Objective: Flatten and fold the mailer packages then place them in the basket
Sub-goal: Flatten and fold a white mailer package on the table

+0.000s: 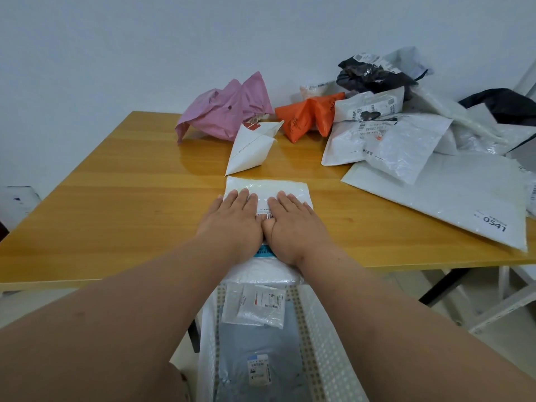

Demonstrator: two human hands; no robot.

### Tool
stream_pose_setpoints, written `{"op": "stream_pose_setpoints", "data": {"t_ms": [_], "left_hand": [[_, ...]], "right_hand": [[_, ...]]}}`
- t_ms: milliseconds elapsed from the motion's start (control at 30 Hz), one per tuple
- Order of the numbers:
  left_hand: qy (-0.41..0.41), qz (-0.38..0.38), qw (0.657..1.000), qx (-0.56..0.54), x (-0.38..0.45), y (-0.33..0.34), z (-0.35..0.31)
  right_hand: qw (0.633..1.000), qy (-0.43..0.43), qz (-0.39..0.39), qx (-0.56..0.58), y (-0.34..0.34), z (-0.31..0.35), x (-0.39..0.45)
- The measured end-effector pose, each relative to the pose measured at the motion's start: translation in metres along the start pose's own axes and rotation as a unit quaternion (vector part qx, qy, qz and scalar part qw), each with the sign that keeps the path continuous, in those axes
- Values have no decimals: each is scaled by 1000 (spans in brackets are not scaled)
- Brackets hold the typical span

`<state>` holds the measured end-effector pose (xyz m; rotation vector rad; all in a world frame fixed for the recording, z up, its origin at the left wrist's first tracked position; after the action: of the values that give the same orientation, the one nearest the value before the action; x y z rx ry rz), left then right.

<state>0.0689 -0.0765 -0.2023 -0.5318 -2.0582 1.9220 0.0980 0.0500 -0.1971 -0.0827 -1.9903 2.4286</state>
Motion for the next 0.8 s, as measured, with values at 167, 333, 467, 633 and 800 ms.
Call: {"op": "stream_pose_setpoints", "data": {"t_ms": [167, 333, 467, 633, 800], "left_hand": [[-4, -8, 1000, 4, -1, 0, -1], [-7, -27, 1000, 9, -1, 1, -1], [-21, -101, 994, 37, -10, -2, -2], [-91, -111, 990, 7, -22, -6, 8], [-126, -67, 989, -46, -33, -5, 7]], "right_hand": [[1000, -1, -6, 0, 1, 0, 1], [998, -7, -58, 16, -2, 2, -6], [992, 22, -120, 33, -8, 2, -16], [986, 100, -134, 13, -18, -7, -25], [986, 138, -88, -26, -18, -13, -36]]}}
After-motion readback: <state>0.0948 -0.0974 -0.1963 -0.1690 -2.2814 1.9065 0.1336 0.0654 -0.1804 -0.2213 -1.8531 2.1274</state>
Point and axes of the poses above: each hand's wrist, its own x-axis towards the middle knuckle, its own y-axis out of the palm, z = x × y, the point moved 2 cm from there along x, towards the middle knuckle, and after that the axes turned 5 degrees about y, right-handed, at the moved point
